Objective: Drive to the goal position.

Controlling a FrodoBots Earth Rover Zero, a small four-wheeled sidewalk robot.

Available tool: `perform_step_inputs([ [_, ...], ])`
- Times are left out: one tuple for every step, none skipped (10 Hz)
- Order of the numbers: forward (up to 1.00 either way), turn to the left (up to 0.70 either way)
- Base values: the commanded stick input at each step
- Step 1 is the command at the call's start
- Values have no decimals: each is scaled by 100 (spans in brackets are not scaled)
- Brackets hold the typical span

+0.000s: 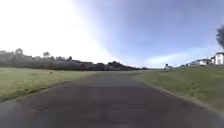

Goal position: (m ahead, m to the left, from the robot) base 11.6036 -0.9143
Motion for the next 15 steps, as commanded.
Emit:
perform_step_inputs([
  [100, 0],
  [100, 0],
  [100, 0],
  [100, 0],
  [100, 0],
  [100, 0],
  [100, 0],
  [100, 0],
  [100, 0],
  [100, 0],
  [100, 0],
  [100, 0],
  [100, 0],
  [100, 0],
  [100, 0],
])
